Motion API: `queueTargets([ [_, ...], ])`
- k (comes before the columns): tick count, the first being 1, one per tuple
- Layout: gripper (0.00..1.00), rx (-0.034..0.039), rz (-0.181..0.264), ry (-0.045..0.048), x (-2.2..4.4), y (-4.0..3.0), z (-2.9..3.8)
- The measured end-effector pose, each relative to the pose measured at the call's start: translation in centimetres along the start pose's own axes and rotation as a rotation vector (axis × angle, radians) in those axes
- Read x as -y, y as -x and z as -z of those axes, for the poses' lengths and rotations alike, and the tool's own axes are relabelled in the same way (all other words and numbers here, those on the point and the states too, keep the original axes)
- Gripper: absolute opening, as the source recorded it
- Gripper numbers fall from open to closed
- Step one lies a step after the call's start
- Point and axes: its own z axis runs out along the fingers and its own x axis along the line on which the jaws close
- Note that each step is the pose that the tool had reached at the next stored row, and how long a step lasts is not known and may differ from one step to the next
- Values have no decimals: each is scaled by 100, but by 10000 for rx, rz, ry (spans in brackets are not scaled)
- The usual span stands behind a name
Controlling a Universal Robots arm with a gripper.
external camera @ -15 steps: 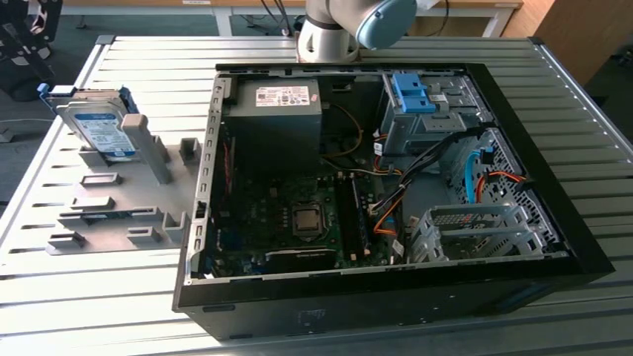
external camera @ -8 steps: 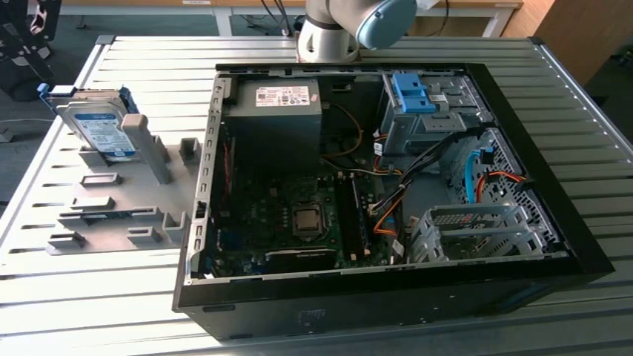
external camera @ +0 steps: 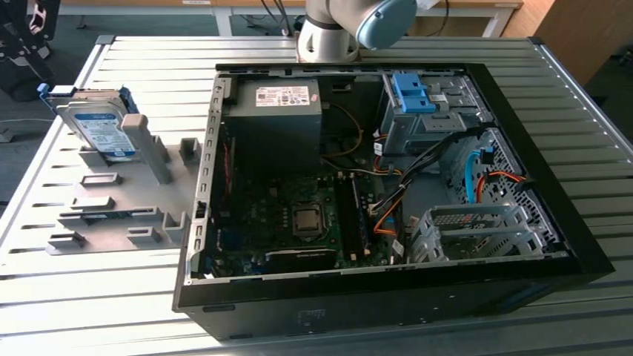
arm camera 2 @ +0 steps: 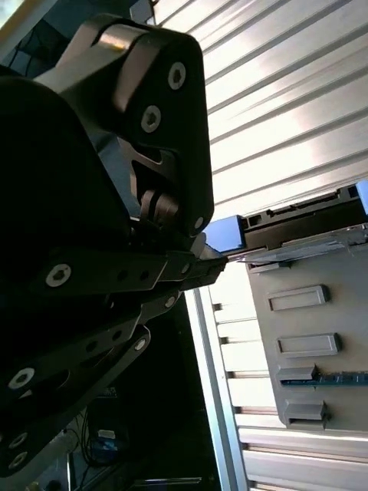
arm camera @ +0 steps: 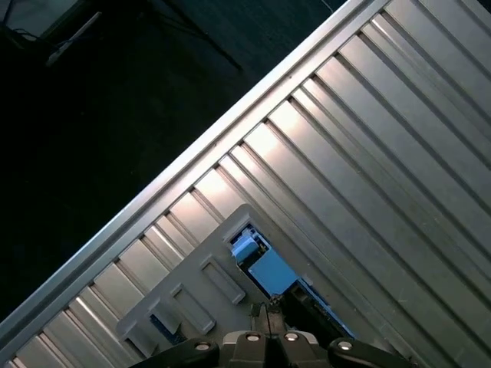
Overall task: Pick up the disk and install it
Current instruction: 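Pick up the disk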
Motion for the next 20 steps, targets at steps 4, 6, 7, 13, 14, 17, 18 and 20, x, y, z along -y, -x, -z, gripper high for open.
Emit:
queueTargets([
  [4, 11, -13, 291, 7, 0, 0, 0],
  [6, 11, -19, 430, 10, 0, 0, 0],
  [7, 11, -23, 499, 12, 0, 0, 0],
  [13, 11, -40, 899, 21, 0, 0, 0],
  [14, 11, -42, 948, 22, 0, 0, 0],
  [17, 11, -49, 1111, 26, 0, 0, 0],
  [18, 11, -51, 1192, 29, 0, 0, 0],
  [20, 11, -58, 1407, 33, 0, 0, -1],
])
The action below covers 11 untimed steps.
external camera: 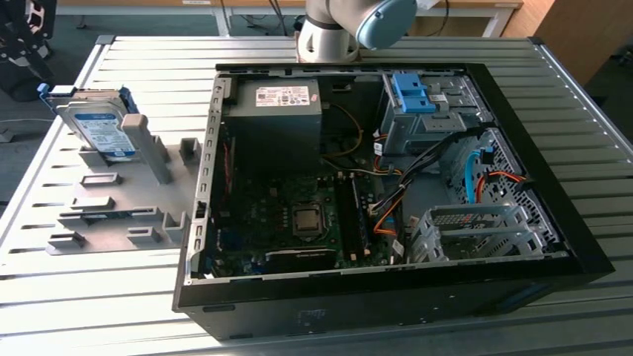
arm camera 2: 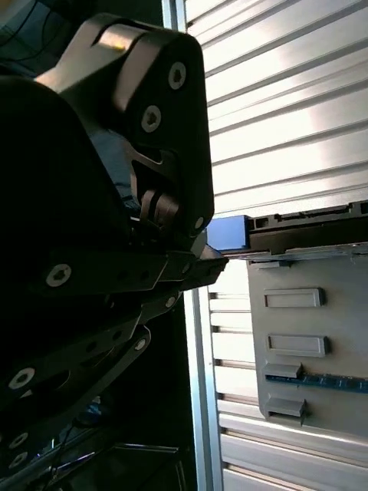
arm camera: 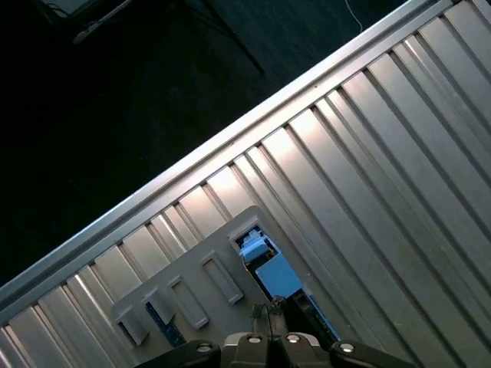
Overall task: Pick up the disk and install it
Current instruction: 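Pick up the disk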
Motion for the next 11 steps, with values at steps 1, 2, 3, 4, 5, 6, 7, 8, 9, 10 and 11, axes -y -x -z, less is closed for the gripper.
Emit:
queueTargets([
  [1, 11, -6, 140, 3, 0, 0, 0],
  [2, 11, -13, 297, 7, 0, 0, -1],
  [3, 11, -22, 479, 12, 0, 0, -1],
  [4, 11, -29, 658, 16, 0, 0, -2],
  [5, 11, -37, 838, 20, 0, 0, -3],
  [6, 11, -45, 1018, 24, 0, 0, -4],
  [7, 11, -53, 1197, 28, 1, 0, -4],
  [8, 11, -62, 1389, 33, 1, 0, -5],
  [9, 11, -70, 1568, 37, 1, 0, -6],
  [10, 11, -78, 1748, 41, 1, 0, -7],
  [11, 11, -86, 1925, 46, 1, -1, -7],
])
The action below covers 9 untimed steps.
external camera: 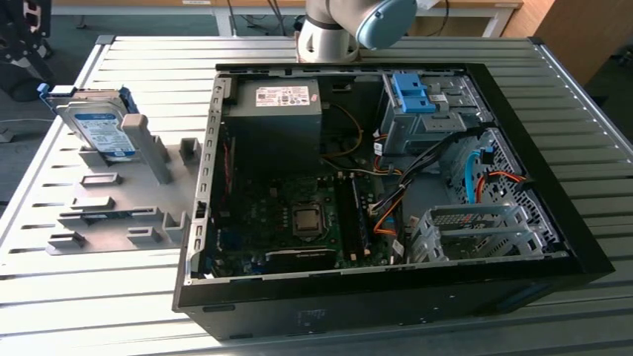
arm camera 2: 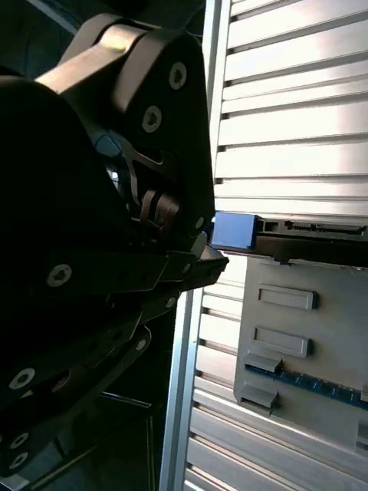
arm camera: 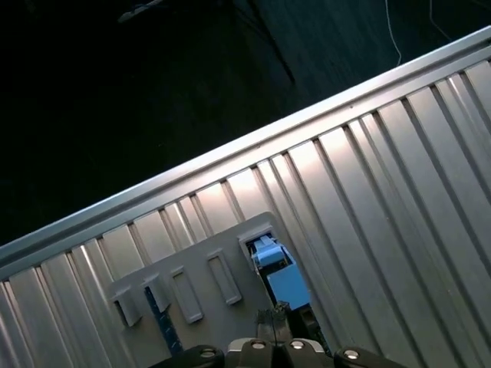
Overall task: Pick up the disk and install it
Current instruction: 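Pick up the disk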
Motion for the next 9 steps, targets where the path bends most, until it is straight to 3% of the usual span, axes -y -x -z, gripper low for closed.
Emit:
queueTargets([
  [9, 11, -68, 1547, 36, 0, 0, -4],
])
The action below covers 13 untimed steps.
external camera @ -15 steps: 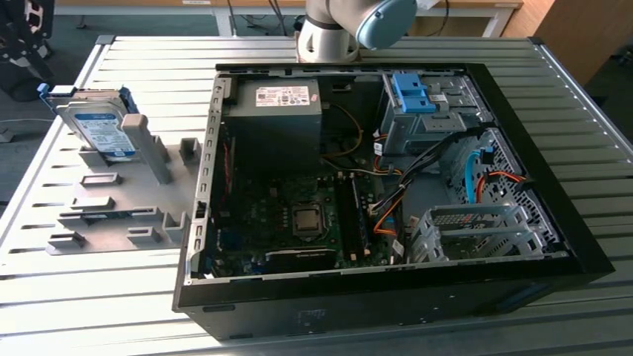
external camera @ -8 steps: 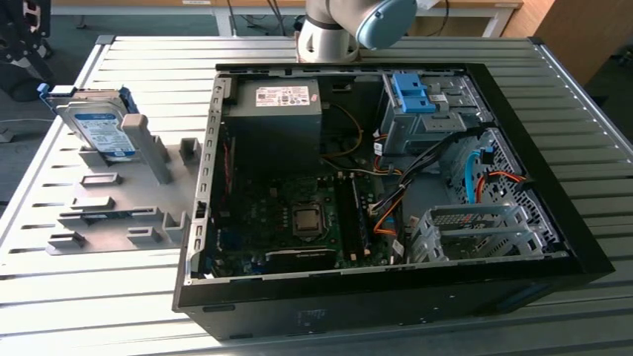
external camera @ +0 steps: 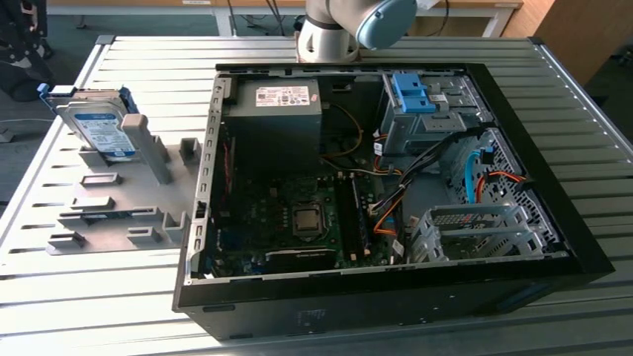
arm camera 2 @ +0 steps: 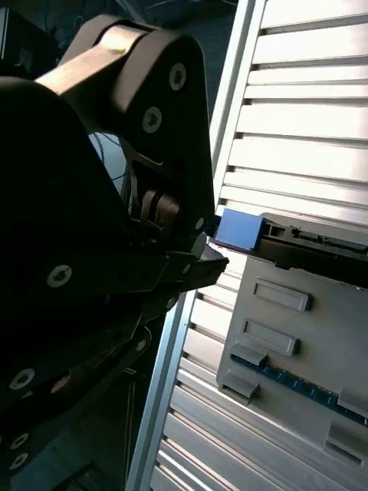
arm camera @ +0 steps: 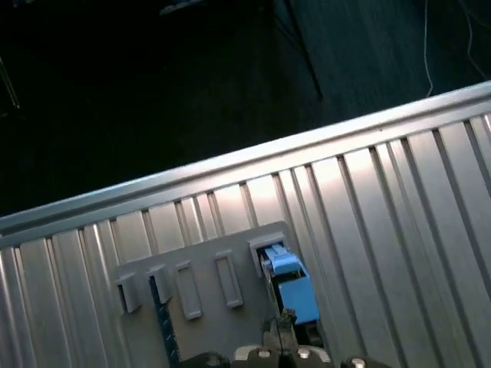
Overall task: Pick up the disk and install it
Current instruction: 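Pick up the disk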
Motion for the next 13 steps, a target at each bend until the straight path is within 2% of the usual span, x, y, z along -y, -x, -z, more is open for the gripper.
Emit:
queueTargets([
  [13, 11, -99, 2266, 52, 0, 0, -8],
])
